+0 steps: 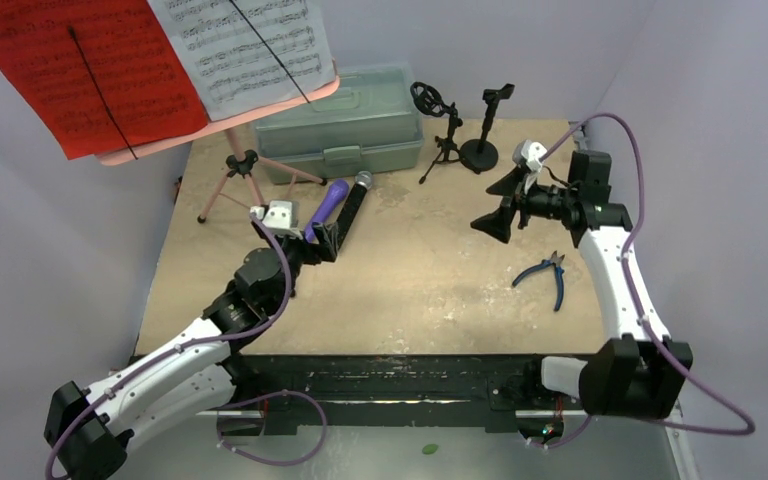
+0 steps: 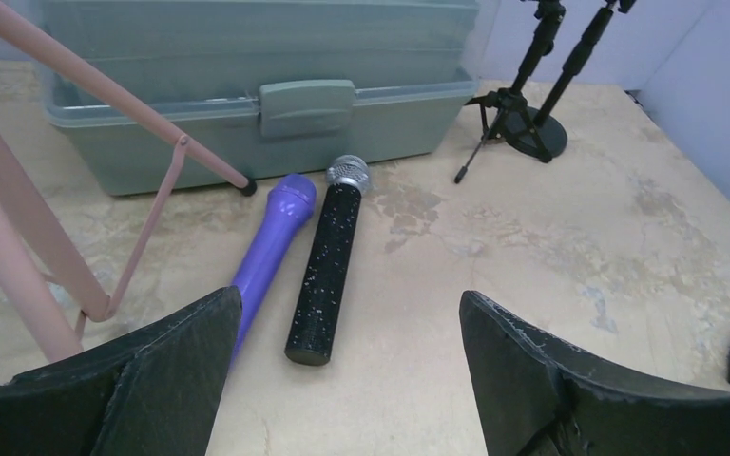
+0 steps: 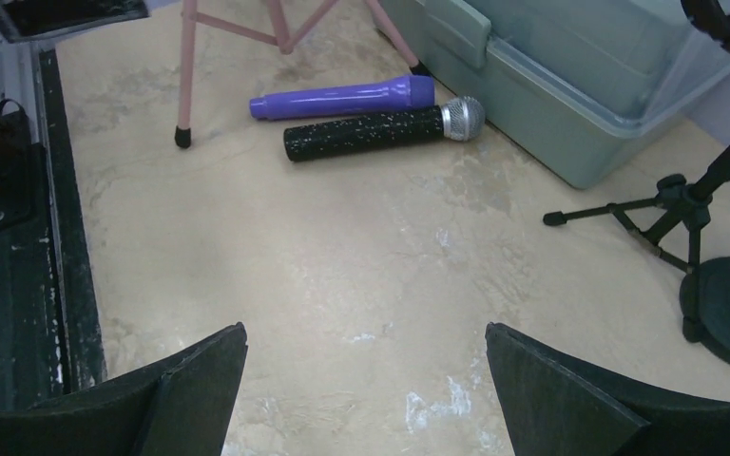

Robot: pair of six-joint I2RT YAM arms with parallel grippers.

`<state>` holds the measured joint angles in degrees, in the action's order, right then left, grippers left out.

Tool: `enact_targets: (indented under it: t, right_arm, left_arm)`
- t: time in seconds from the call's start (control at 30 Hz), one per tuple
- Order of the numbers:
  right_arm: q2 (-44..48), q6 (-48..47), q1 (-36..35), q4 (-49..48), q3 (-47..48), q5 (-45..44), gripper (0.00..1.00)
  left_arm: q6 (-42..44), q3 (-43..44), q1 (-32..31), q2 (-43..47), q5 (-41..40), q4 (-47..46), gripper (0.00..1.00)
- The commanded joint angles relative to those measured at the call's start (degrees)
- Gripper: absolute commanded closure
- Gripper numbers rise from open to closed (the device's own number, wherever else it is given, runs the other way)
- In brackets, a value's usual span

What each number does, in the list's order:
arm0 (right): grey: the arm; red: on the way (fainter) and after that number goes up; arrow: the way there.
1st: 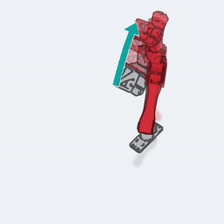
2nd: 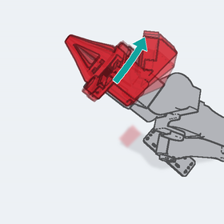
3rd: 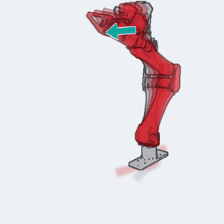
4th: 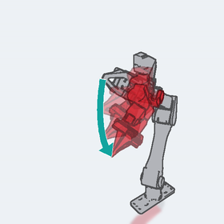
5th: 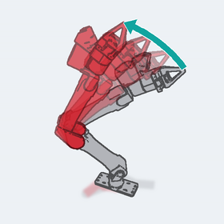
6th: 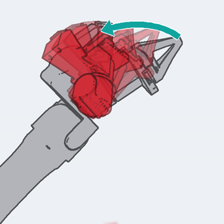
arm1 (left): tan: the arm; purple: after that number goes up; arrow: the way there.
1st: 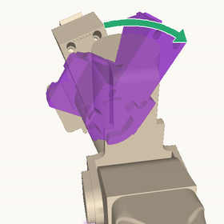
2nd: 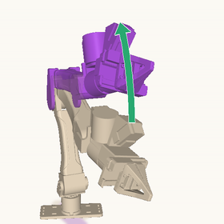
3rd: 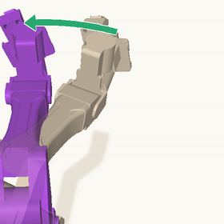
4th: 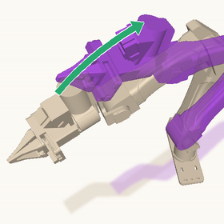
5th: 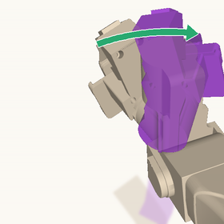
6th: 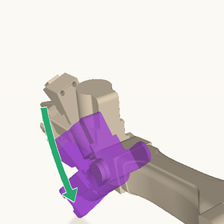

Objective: Pack up the instrument practice props
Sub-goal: Pick up the music stand from the center of the board.

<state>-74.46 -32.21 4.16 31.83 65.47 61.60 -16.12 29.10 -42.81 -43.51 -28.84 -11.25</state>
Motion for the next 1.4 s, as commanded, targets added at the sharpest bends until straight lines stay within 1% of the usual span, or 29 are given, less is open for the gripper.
enact_targets:
  t: [0.0, 0.07, 0.17, 0.27, 0.33, 0.53, 0.63, 0.8, 0.9, 1.0, 1.17, 1.37]
  right_arm:
    - [9.51, 1.87, 0.2, -7.47, -7.1, 3.93, 0.01]
    - [12.64, 2.47, 0.36, -10.48, -11.49, 3.49, 0.01]
    - [13.65, 2.3, 0.57, -10.91, -15.4, 4.92, 0.01]
    - [13.36, -0.51, 0.58, -8.13, -14.8, 4.11, 0.01]
    - [13.06, -2.2, 0.58, -6.59, -13.81, 4.26, 0.01]
    - [12.49, -6.08, 0.58, -2.76, -13.01, 4.53, 0.01]
    - [12.25, -6.95, 0.58, -1.71, -12.66, 4.79, 0.01]
    - [11.59, -7.76, 0.58, -0.65, -12.48, 5.72, 0.01]
    - [11.14, -8.1, 0.58, -0.26, -12.47, 6.09, 0.01]
    - [10.66, -8.3, 0.58, 0.02, -12.37, 6.16, 0.01]
    - [9.79, -8.4, 0.58, 0.14, -12.3, 6.07, 0.01]
    - [8.1, -8.53, 0.58, 0.33, -12.12, 5.81, 0.01]
  left_arm:
    - [5.13, -1.28, 0.0, -0.62, -6.1, -8.94, 0.16]
    - [8.17, -2.8, 0.0, 0.25, -7.85, -12.54, 0.16]
    - [14.9, -6.34, 0.07, 2.4, -9.29, -20.97, 0.15]
    - [21.86, -9.76, 0.06, 3.2, -9.99, -31.21, 0.15]
    - [25.02, -10.41, 0.37, 2.41, -10.95, -35.57, 0.14]
    - [32.94, -8.71, 1.62, -2.2, -10.87, -43.05, 0.13]
    - [36.7, -6.81, 2.93, -6.35, -12.23, -46.51, 0.13]
    - [42.29, -4.0, 6.48, -13.82, -13.6, -55.45, 0.14]
    - [41.98, -1.34, 9.43, -18.06, -13.04, -58.4, 0.15]
    - [43.04, 0.65, 10.81, -21.2, -12.08, -60.54, 0.16]
    - [47.09, 4.39, 12.15, -25.6, -10.96, -62.63, 0.17]
    - [54.26, 8.19, 14.48, -29.43, -13.88, -66.11, 0.18]
